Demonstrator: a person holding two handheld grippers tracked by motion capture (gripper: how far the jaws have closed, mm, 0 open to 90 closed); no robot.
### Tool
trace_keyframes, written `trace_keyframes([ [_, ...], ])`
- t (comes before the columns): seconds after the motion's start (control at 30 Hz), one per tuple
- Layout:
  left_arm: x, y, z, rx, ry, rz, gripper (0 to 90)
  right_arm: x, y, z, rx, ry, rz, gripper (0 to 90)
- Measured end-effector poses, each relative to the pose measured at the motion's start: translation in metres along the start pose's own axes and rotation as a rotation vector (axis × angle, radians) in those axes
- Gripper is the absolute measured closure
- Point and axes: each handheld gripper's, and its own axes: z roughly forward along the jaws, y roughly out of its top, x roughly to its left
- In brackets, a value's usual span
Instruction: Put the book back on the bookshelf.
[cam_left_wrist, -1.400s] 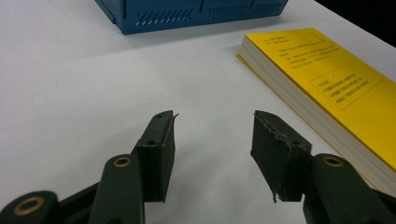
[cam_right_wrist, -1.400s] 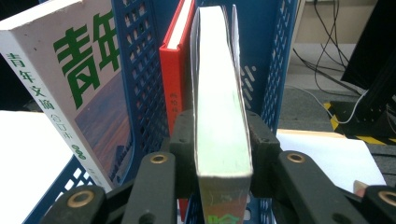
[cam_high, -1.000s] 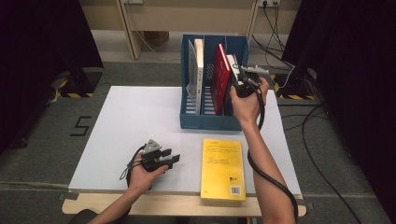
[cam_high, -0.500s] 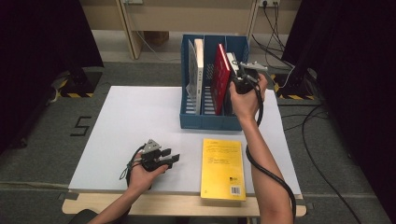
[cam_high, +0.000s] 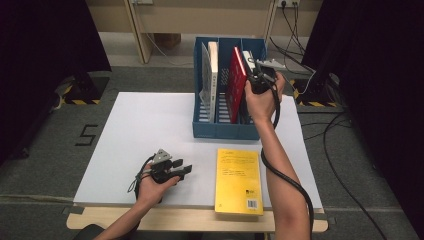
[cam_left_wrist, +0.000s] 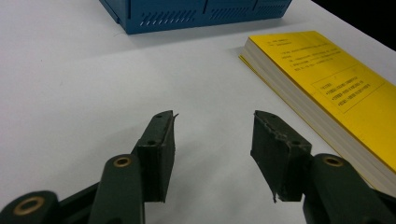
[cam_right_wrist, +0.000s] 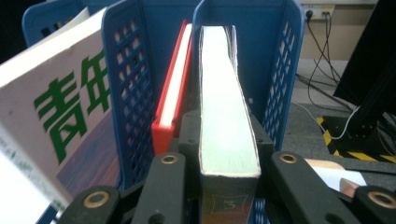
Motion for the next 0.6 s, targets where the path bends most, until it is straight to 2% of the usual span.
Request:
trace_keyframes([
  [0.6,0.001,0.000,0.000,-0.002,-0.004,0.001,48.7,-0.002,0.011,0.033,-0.008,-0.016,0.026,74.9],
])
